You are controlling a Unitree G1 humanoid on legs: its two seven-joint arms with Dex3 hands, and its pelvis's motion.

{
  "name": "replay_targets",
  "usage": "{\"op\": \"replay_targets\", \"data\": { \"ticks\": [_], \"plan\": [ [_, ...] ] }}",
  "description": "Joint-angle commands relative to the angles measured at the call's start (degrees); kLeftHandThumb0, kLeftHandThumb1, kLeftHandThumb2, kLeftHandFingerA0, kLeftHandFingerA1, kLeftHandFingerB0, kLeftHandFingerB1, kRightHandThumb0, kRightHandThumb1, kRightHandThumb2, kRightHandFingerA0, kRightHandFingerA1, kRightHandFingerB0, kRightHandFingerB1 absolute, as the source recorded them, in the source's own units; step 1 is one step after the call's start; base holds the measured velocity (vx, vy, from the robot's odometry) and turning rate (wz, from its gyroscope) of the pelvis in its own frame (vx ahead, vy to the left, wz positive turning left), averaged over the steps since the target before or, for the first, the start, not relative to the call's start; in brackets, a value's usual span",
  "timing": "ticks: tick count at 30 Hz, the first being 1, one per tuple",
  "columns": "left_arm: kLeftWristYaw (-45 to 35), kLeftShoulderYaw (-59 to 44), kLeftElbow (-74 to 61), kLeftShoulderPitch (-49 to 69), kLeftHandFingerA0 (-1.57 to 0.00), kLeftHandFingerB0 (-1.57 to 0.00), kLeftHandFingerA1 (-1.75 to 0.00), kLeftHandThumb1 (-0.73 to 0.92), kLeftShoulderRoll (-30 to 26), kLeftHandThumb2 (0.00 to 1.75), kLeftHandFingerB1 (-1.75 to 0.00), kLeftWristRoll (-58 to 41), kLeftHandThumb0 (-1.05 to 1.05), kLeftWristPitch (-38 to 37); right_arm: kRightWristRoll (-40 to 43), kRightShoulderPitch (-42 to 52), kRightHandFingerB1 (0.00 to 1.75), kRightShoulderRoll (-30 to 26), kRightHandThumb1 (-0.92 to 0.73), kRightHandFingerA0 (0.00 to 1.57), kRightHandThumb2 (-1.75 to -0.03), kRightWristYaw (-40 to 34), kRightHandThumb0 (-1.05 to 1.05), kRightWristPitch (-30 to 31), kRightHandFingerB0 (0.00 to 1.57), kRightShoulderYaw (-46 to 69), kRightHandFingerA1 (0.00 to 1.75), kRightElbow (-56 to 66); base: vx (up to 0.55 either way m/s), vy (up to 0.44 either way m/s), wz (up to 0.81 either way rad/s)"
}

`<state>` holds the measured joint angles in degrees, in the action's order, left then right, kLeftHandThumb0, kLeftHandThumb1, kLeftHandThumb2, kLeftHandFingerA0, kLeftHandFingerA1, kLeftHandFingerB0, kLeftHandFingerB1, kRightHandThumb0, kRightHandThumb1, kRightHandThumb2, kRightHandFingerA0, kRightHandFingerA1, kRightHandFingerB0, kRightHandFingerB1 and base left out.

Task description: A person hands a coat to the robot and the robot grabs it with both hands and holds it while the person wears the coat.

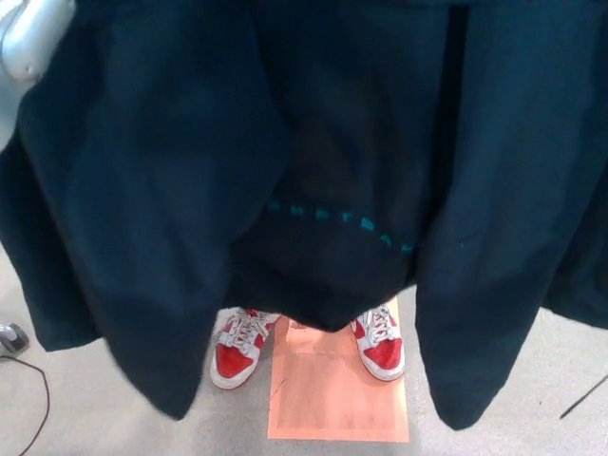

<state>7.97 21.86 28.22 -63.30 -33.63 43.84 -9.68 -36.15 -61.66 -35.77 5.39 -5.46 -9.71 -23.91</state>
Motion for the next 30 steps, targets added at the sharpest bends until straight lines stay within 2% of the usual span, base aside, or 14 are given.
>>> {"op": "replay_targets", "data": {
  "ticks": [1, 8, 9, 11, 12, 13, 19, 20, 21, 23, 25, 26, 27, 30],
  "plan": [
    [28.2, -0.6, 13.8, -22.8, -0.91, -0.66, -1.75, 0.87, -4.6, 0.66, -1.58, 11.5, -0.39, -0.4, -3.6, -26.9, 1.49, -2.9, -0.83, 0.9, -0.71, -30.4, -0.41, -4.4, 0.8, 5.6, 1.69, -15.5, 0.0, 0.0, 0.0],
    [30.5, 0.0, 21.7, -33.5, -0.93, -0.74, -1.72, 0.85, -4.3, 0.72, -1.53, 10.3, -0.39, -1.6, -4.9, -37.8, 1.51, -3.1, -0.84, 0.88, -0.72, -29.7, -0.44, -4.1, 0.79, 3.3, 1.71, -21.9, 0.0, 0.0, 0.0],
    [32.0, 0.7, 23.7, -36.0, -0.93, -0.69, -1.74, 0.87, -4.2, 0.67, -1.59, 11.0, -0.37, -0.9, -5.5, -40.0, 1.33, -3.2, -0.83, 0.95, -0.69, -29.5, -0.42, -3.7, 0.8, 2.6, 1.51, -22.7, 0.0, 0.0, 0.0],
    [32.3, 1.3, 26.1, -39.4, -0.91, -0.73, -1.74, 0.86, -4.2, 0.71, -1.54, 11.0, -0.38, -1.0, -4.3, -43.2, 1.48, -2.9, -0.8, 0.89, -0.68, -30.7, -0.4, -5.9, 0.75, 2.9, 1.75, -25.3, 0.0, 0.0, 0.0],
    [32.5, 1.5, 27.0, -40.4, -0.91, -0.73, -1.74, 0.86, -4.2, 0.71, -1.54, 11.0, -0.38, -1.0, -4.2, -44.2, 1.48, -2.7, -0.8, 0.89, -0.68, -31.4, -0.4, -6.5, 0.75, 2.8, 1.75, -26.4, 0.0, 0.0, 0.0],
    [32.5, 2.0, 27.9, -41.8, -0.97, -0.74, -1.73, 0.86, -4.3, 0.67, -1.63, 11.2, -0.39, -0.7, -3.9, -45.4, 1.67, -2.5, -0.81, 0.97, -0.65, -31.6, -0.42, -6.6, 0.68, 2.8, 1.75, -27.4, 0.0, 0.0, 0.0],
    [36.0, 4.0, 33.1, -48.6, -0.98, -0.69, -1.75, 0.82, -5.1, 0.65, -1.61, 12.0, -0.38, -2.5, -4.7, -52.2, 1.64, -3.0, -0.81, 0.98, -0.64, -32.7, -0.36, -9.0, 0.64, 0.9, 1.75, -32.9, 0.0, 0.0, 0.0],
    [36.0, 4.2, 33.7, -49.5, -0.97, -0.83, -1.72, 0.79, -5.2, 0.7, -1.04, 11.9, -0.38, -2.8, -5.0, -53.3, 1.65, -3.0, -0.81, 0.97, -0.64, -33.3, -0.37, -9.2, 0.68, 0.5, 1.75, -33.8, 0.0, 0.0, 0.0],
    [34.5, 4.4, 34.8, -51.6, -1.26, -0.85, -1.37, 0.66, -5.4, 1.06, -1.05, 11.5, -0.4, -3.0, -5.5, -55.6, 1.66, -3.0, -0.82, 0.96, -0.65, -33.8, -0.41, -9.0, 0.69, -0.2, 1.75, -35.6, 0.0, 0.0, 0.0],
    [32.2, 4.7, 36.1, -53.8, -1.26, -0.85, -1.38, 0.67, -5.5, 1.06, -1.08, 11.0, -0.41, -3.3, -5.8, -57.9, 1.66, -3.2, -0.82, 0.96, -0.65, -33.4, -0.4, -8.9, 0.68, -0.9, 1.75, -37.3, 0.0, 0.0, 0.0],
    [31.8, 5.5, 37.3, -55.3, -1.26, -0.82, -1.38, 0.65, -5.7, 1.04, -1.08, 11.2, -0.41, -3.6, -6.5, -59.4, 1.63, -3.5, -0.81, 0.97, -0.65, -33.5, -0.39, -9.1, 0.7, -1.8, 1.75, -38.8, 0.0, 0.0, 0.0],
    [32.8, 6.0, 38.1, -56.3, -1.0, -0.75, -1.69, 0.83, -5.7, 0.64, -1.35, 11.7, -0.42, -3.6, -7.0, -60.5, 1.63, -3.6, -0.81, 0.97, -0.65, -33.8, -0.4, -9.1, 0.7, -2.5, 1.75, -39.6, 0.0, 0.0, 0.0],
    [32.0, 6.4, 38.9, -57.7, -0.97, -0.78, -1.68, 0.86, -5.9, 0.65, -1.04, 11.9, -0.42, -3.6, -7.4, -61.8, 1.65, -3.8, -0.82, 0.96, -0.64, -33.8, -0.41, -9.1, 0.65, -3.0, 1.75, -40.7, 0.0, 0.0, 0.0],
    [29.7, 7.4, 40.8, -60.3, -0.98, -0.8, -1.66, 0.86, -6.2, 0.65, -0.98, 11.8, -0.42, -3.7, -7.7, -64.3, 1.67, -3.8, -0.82, 0.96, -0.64, -33.6, -0.4, -8.8, 0.64, -4.1, 1.75, -43.0, 0.0, 0.0, 0.0]
  ]
}}
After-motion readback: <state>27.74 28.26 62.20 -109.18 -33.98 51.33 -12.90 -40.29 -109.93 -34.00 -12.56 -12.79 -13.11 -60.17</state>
